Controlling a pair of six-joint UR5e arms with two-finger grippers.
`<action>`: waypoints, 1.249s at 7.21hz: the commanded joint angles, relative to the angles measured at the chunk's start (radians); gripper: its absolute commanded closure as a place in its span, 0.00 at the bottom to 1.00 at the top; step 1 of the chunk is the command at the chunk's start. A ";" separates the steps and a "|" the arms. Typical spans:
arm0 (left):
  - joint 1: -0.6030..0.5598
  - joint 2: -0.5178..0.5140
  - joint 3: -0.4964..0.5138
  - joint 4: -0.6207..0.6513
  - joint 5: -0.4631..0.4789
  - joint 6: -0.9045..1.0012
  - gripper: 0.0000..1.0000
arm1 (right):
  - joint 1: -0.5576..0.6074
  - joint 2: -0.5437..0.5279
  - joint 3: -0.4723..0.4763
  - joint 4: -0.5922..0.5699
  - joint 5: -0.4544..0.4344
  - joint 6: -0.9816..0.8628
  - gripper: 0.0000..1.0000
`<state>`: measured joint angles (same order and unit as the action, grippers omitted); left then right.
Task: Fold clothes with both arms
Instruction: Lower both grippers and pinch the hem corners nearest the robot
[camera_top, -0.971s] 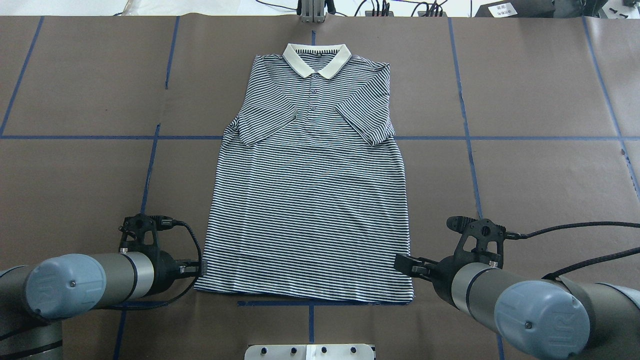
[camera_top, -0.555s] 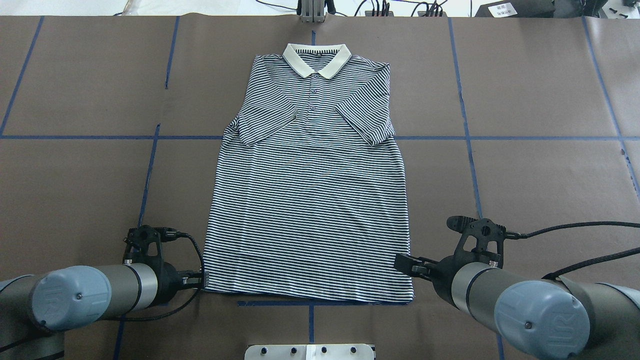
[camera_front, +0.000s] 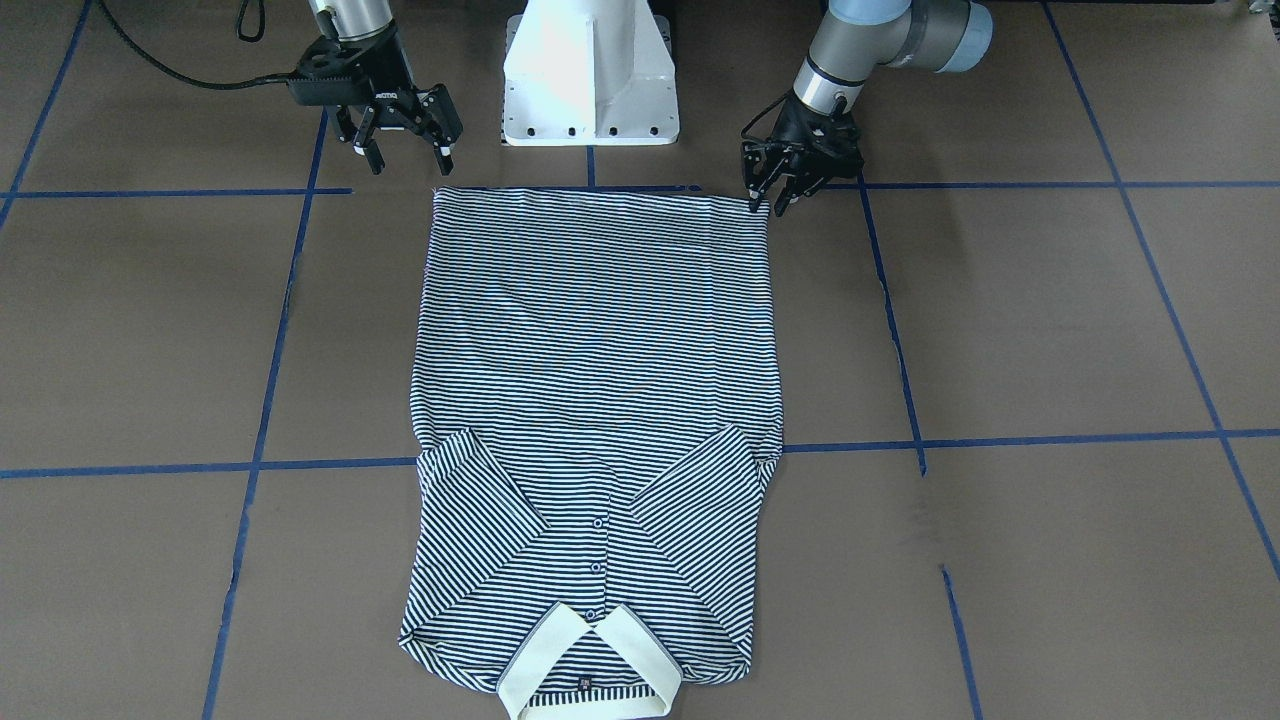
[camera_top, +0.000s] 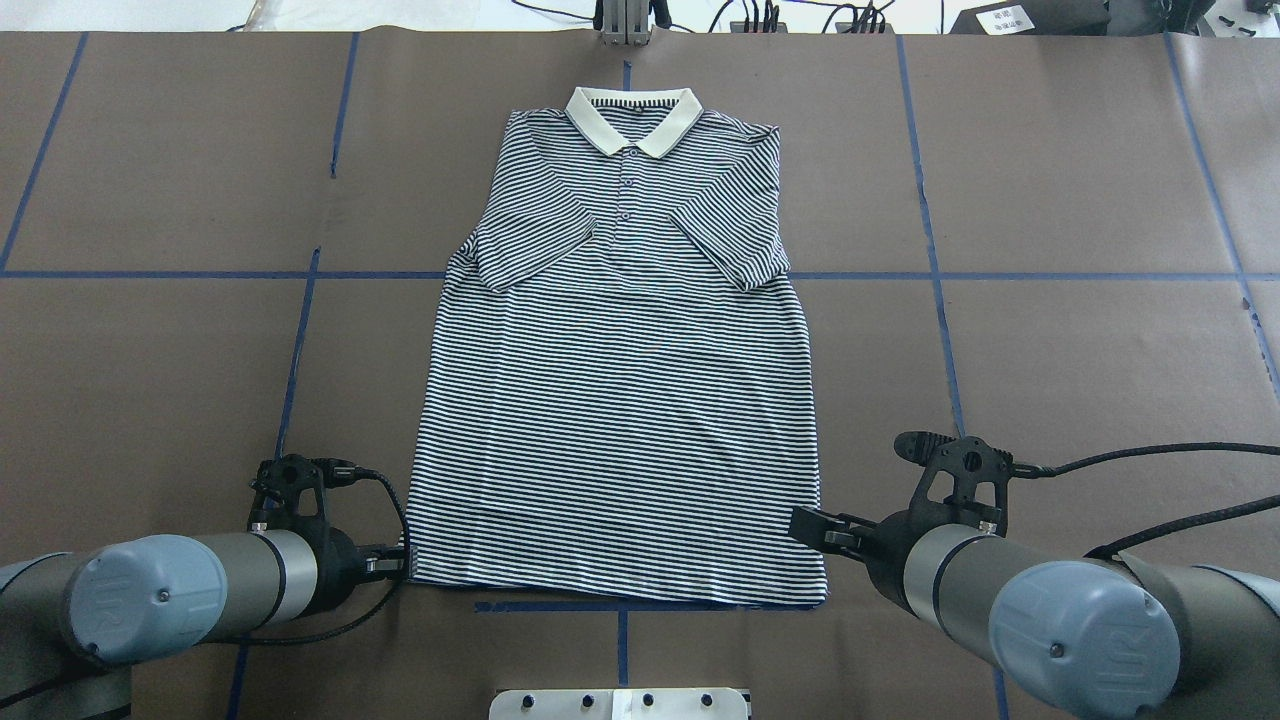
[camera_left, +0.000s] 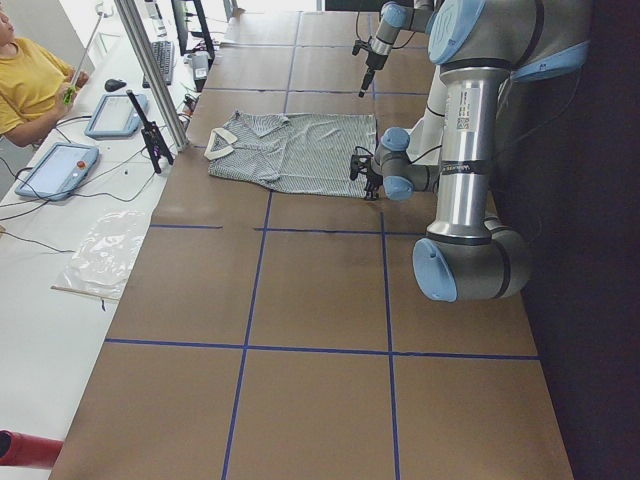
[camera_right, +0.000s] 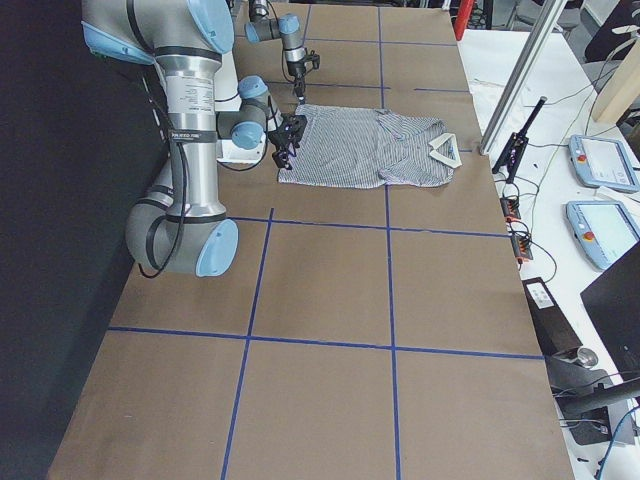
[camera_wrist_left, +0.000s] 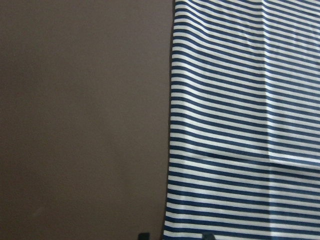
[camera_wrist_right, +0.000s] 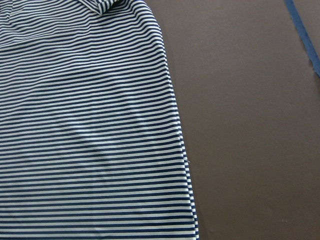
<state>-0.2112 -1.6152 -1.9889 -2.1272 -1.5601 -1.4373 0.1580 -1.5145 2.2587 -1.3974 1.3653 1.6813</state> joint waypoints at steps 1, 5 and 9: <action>0.007 0.000 0.001 0.001 0.000 0.000 0.58 | 0.000 -0.003 -0.001 0.000 0.000 0.000 0.00; 0.012 -0.003 0.001 0.000 0.000 0.000 0.76 | 0.000 -0.003 0.001 0.000 -0.006 0.000 0.00; 0.010 -0.002 -0.004 0.000 0.000 0.001 1.00 | 0.000 -0.003 0.001 0.000 -0.006 0.001 0.00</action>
<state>-0.2008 -1.6181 -1.9899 -2.1276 -1.5601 -1.4370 0.1580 -1.5172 2.2596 -1.3975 1.3592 1.6819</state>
